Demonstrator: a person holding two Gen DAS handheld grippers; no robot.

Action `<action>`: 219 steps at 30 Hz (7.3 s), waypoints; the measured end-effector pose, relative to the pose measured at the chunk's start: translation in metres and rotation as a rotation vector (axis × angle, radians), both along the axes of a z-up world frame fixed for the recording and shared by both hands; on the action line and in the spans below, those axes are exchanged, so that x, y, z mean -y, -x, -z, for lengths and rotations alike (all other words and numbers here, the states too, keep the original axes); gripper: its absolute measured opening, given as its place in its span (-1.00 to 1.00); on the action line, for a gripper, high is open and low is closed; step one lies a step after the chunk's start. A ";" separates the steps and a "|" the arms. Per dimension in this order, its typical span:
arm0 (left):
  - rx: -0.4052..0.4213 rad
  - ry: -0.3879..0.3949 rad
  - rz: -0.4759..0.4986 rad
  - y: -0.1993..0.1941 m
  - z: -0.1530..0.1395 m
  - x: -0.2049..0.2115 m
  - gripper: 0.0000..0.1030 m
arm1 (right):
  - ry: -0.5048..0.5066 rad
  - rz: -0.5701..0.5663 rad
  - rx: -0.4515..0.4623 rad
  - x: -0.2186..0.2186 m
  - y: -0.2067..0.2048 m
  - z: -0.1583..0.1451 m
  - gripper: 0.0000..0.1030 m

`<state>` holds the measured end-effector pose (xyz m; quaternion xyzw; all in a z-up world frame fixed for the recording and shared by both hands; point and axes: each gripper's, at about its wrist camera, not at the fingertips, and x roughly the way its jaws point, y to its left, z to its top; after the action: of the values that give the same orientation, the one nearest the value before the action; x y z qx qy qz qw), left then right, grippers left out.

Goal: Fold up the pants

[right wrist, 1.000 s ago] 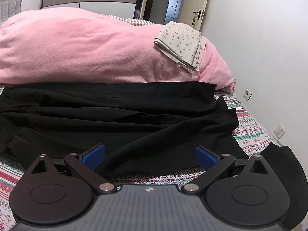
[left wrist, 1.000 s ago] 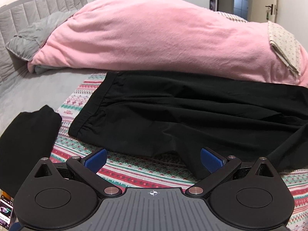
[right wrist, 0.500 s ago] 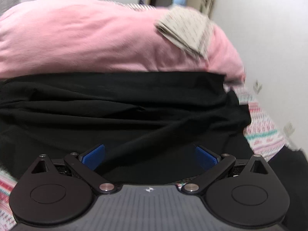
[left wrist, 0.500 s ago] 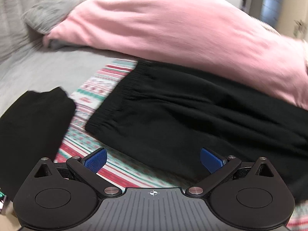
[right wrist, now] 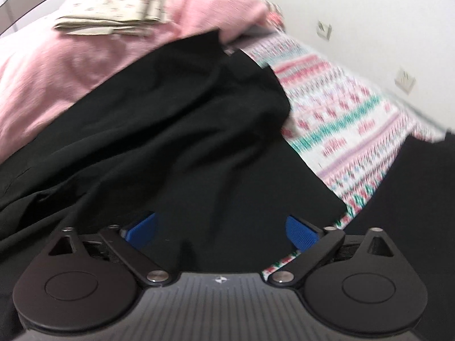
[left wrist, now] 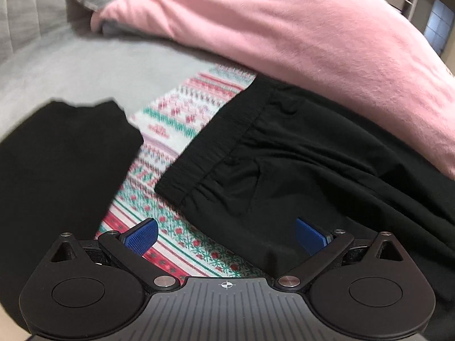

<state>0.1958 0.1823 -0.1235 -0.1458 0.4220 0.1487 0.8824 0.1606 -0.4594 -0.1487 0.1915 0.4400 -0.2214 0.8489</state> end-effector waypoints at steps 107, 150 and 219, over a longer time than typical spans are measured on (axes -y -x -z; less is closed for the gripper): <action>0.036 0.138 -0.026 0.024 -0.012 -0.029 0.30 | 0.101 0.242 0.197 0.030 0.104 -0.058 -1.00; -0.007 -0.305 0.234 -0.220 0.034 -0.005 -0.37 | 0.194 -0.151 -0.033 0.125 -0.145 0.005 -1.00; 0.184 -0.272 0.191 -0.218 -0.065 -0.011 -0.75 | 0.990 -0.803 0.075 -0.046 -0.221 -0.134 -1.00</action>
<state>0.4137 0.1937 -0.0580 0.0027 0.3275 0.1059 0.9389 0.3813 -0.4136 -0.0142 -0.3956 0.2933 -0.0563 0.8685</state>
